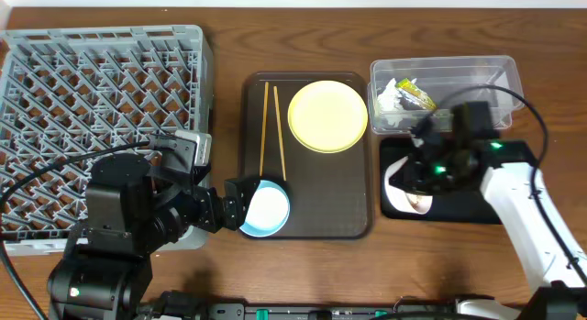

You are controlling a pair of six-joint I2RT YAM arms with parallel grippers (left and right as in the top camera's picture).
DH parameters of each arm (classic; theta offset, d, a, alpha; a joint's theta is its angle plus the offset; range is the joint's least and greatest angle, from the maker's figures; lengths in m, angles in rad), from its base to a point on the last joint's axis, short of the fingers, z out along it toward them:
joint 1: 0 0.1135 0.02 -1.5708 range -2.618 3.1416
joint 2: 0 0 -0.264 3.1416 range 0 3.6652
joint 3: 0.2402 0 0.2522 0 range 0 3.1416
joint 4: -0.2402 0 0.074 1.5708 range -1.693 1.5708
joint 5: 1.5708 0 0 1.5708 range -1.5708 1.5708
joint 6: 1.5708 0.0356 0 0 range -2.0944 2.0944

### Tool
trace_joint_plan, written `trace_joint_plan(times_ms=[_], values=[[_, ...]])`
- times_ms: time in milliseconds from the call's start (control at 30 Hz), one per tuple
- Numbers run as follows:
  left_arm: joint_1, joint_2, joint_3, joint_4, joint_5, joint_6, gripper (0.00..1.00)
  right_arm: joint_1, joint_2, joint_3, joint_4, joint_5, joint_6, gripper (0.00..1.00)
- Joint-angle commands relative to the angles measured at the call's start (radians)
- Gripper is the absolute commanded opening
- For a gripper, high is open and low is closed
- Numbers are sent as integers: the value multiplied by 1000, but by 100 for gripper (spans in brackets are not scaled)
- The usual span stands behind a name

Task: Sort waste into correct bins and load items into the dishwasher
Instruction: 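Carry white bowl with right gripper over black tray and tip it, then hold white bowl inverted over black tray, shaking out the rice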

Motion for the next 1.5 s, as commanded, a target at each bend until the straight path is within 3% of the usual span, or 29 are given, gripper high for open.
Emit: trace_joint_plan(times_ms=[0,167,367,667,967,1033,1133,1233,1300,1333,1400,1467], values=[[5,-1,18,0,-4,-5,98,-114,-2,-56,32,-297,-163,1],[5,-1,18,0,-4,-5,98,-282,-1,-126,79,-364,-231,1],[5,-1,18,0,-5,-5,98,-399,-1,-148,81,-604,-383,1],[5,-1,18,0,-4,-5,98,-405,3,-148,81,-623,-500,1],[5,-1,18,0,-4,-5,98,-406,26,-148,179,-630,-341,1],[5,-1,18,0,-4,-5,98,-406,26,-148,126,-661,-425,1],[5,-1,18,0,-4,-5,98,-405,37,-149,128,-613,-398,1],[5,-1,18,0,-5,-5,98,-401,38,-149,93,-637,-476,1],[5,-1,18,0,-5,-5,98,-402,49,-149,134,-523,-354,1],[5,-1,18,0,-5,-5,98,-401,49,-149,124,-571,-314,1],[5,-1,18,0,-4,-5,98,-391,42,-148,33,-715,-493,1],[5,-1,18,0,-4,-5,98,-392,45,-149,35,-591,-551,1]])
